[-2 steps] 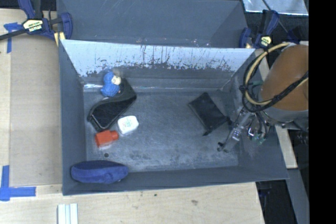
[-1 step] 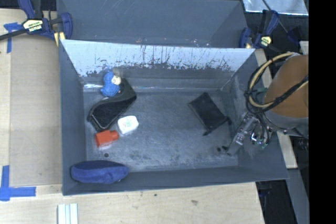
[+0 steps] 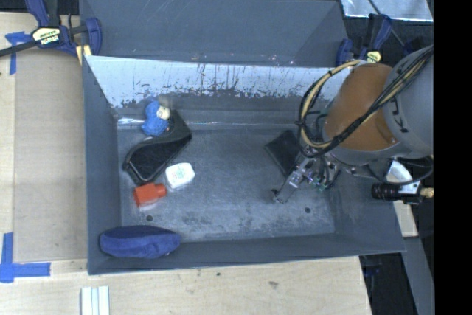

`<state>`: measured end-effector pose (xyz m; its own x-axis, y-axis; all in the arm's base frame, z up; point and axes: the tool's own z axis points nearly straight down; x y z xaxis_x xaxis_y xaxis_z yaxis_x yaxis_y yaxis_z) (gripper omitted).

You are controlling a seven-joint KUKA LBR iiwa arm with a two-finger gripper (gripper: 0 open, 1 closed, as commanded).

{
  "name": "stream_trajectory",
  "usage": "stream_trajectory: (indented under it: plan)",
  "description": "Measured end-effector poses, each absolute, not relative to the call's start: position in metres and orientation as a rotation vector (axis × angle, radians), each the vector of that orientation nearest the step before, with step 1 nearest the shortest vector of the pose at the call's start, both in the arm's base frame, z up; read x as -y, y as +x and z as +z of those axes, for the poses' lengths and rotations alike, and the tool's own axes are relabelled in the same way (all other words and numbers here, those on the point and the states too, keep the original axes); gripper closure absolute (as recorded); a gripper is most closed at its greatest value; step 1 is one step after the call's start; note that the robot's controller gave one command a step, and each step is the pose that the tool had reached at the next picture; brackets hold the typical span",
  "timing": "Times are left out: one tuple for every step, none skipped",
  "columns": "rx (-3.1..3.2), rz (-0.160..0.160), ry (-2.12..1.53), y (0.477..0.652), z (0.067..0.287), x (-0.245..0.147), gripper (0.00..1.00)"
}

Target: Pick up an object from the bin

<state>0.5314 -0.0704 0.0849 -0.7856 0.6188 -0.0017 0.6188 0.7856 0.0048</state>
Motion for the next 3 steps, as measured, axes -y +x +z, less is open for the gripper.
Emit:
stream_trajectory:
  plan:
    - [-2.926, 0.0, 1.129, 0.562, 0.085, 0.095, 0.0]
    - [-2.904, 0.005, 1.178, 0.602, 0.094, 0.062, 0.0]
    - [-3.034, -0.003, 0.811, 0.58, 0.07, 0.12, 0.0]
